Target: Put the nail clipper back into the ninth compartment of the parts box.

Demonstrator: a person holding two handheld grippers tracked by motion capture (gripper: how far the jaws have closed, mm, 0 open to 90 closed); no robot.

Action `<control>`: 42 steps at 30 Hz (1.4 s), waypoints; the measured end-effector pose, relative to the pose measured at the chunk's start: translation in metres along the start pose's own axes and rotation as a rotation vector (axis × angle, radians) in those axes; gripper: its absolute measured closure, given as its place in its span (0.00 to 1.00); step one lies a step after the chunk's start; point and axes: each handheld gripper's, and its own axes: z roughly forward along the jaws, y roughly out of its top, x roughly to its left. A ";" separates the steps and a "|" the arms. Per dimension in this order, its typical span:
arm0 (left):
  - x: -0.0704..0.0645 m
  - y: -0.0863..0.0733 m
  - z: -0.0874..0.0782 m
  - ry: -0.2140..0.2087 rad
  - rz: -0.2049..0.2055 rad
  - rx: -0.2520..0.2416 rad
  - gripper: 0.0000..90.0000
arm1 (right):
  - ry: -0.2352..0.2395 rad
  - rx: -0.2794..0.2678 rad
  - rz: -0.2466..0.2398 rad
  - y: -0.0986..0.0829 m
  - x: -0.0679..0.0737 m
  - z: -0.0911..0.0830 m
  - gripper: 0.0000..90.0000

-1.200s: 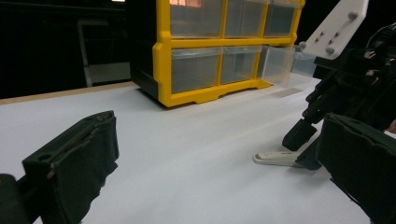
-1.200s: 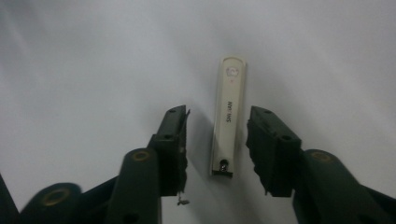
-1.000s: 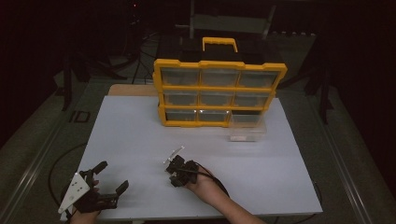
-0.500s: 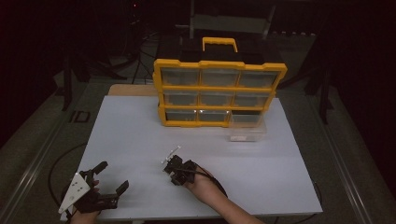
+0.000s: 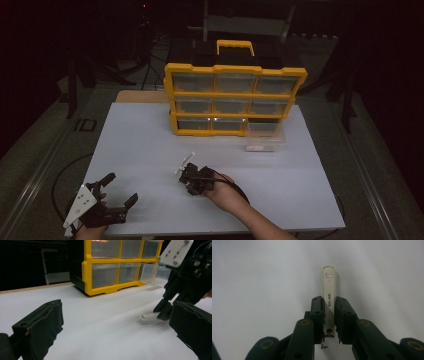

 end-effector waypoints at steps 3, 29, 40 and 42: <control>0.000 0.000 0.000 0.001 0.002 0.001 0.00 | -0.001 -0.004 -0.014 -0.002 -0.004 -0.005 0.87; -0.001 -0.001 0.002 0.002 0.001 0.016 0.00 | -0.007 0.001 -0.104 -0.050 -0.053 -0.055 0.87; -0.001 -0.002 0.003 0.001 0.004 0.024 0.00 | -0.019 0.033 -0.132 -0.071 -0.069 -0.080 0.87; -0.001 -0.002 0.003 0.002 0.003 0.024 0.00 | -0.018 0.038 -0.136 -0.074 -0.071 -0.084 0.87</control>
